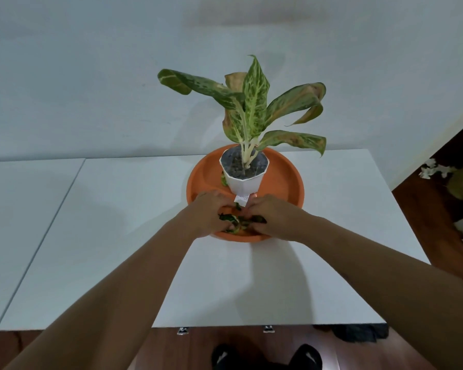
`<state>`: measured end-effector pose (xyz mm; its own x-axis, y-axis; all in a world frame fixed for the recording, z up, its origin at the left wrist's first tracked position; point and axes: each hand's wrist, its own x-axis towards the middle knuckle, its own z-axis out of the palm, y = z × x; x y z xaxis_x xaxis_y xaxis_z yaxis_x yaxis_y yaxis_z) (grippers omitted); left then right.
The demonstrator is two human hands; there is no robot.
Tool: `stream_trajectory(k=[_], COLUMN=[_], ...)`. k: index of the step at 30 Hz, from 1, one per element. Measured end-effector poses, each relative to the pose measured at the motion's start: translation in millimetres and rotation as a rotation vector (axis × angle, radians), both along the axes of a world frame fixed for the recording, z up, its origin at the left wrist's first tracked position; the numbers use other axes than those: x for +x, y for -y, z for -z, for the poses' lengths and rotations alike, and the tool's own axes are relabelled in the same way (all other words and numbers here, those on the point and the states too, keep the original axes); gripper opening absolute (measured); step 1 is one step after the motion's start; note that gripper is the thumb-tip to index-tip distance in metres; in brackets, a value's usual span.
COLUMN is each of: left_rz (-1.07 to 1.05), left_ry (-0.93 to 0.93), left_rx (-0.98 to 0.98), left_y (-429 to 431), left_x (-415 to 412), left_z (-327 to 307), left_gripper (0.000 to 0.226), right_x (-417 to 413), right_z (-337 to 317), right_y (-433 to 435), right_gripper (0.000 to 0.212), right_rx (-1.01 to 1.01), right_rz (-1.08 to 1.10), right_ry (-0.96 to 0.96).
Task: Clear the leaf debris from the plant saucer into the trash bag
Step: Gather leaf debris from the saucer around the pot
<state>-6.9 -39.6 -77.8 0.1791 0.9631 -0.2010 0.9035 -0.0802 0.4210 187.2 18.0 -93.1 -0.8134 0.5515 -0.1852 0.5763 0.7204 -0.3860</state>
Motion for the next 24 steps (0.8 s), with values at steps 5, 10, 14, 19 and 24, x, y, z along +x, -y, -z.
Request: stream_trajectory(k=[5, 10, 14, 19, 24], left_rz=[-0.093, 0.040, 0.162, 0.082, 0.098], left_ry=[-0.026, -0.238, -0.129, -0.156, -0.117], left_rx=[0.007, -0.115, -0.045, -0.069, -0.105], left_y=[-6, -8, -10, -12, -10], left_x=[-9, -8, -5, -9, -5], left_z=[7, 9, 5, 2, 1], left_gripper=[0.063, 0.084, 0.053, 0.072, 0.053], right_x=[5, -2, 13, 21, 4], right_z=[-7, -4, -14, -13, -18], right_y=[-9, -2, -8, -16, 1], right_gripper=[0.056, 0.054, 0.039, 0.073, 0.045], right_rx=[-0.037, 0.062, -0.057, -0.038, -0.062], right_rz=[0.147, 0.036, 0.008, 0.177, 0.096], right_ry=[0.037, 0.158, 0.083, 0.173, 0.122])
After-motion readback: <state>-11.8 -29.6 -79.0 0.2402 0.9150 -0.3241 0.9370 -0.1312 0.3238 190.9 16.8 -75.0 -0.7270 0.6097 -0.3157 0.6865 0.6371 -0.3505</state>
